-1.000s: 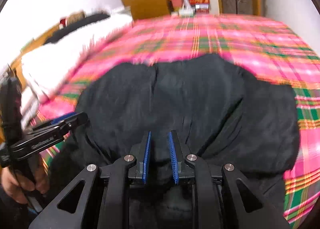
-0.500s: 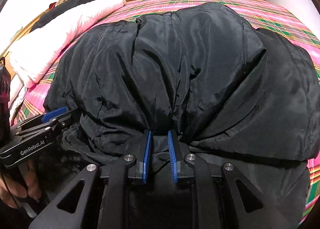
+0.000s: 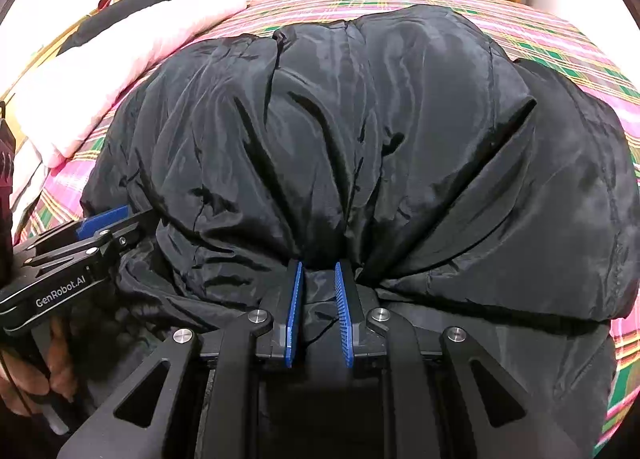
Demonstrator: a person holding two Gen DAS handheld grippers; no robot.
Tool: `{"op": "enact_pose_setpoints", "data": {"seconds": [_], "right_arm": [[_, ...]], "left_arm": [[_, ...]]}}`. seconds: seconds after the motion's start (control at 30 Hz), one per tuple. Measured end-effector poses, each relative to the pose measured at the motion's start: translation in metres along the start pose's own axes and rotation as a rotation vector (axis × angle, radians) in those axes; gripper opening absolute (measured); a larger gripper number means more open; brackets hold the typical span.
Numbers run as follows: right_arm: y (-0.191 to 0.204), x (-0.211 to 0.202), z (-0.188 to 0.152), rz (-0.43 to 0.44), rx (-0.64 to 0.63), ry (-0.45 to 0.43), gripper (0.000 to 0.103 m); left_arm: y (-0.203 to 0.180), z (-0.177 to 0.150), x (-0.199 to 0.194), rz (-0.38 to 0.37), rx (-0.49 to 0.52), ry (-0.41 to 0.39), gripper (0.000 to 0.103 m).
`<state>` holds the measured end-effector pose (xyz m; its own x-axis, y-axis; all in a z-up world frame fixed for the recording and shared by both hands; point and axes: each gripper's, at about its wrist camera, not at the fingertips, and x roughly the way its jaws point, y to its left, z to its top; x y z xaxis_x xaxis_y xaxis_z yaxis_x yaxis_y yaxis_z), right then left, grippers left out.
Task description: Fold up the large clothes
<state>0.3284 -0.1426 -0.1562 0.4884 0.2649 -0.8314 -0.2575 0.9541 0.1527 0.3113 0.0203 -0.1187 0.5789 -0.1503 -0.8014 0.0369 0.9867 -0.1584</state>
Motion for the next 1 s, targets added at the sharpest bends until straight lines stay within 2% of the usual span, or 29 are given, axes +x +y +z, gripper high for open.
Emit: {"op": "enact_pose_setpoints", "data": {"seconds": [0.17, 0.23, 0.3, 0.53, 0.77, 1.0], "right_arm": [[0.001, -0.017, -0.006, 0.015, 0.043, 0.015, 0.018], [0.004, -0.032, -0.011, 0.015, 0.035, -0.001, 0.027], [0.008, -0.050, -0.018, -0.001, 0.018, -0.013, 0.059], [0.006, -0.110, -0.047, -0.021, 0.016, -0.080, 0.061], [-0.001, -0.169, -0.085, -0.062, 0.045, -0.133, 0.061], [-0.007, -0.207, -0.129, -0.092, 0.047, -0.152, 0.061]], "left_arm": [[-0.002, -0.005, -0.010, 0.011, -0.004, -0.022, 0.051], [-0.003, -0.006, -0.018, 0.014, -0.010, -0.022, 0.050], [-0.005, -0.007, -0.030, 0.011, -0.013, -0.029, 0.048], [-0.017, -0.029, -0.081, -0.014, -0.002, -0.064, 0.048], [-0.033, -0.070, -0.132, -0.038, 0.038, -0.066, 0.048], [-0.040, -0.111, -0.174, -0.040, 0.043, -0.061, 0.048]]}}
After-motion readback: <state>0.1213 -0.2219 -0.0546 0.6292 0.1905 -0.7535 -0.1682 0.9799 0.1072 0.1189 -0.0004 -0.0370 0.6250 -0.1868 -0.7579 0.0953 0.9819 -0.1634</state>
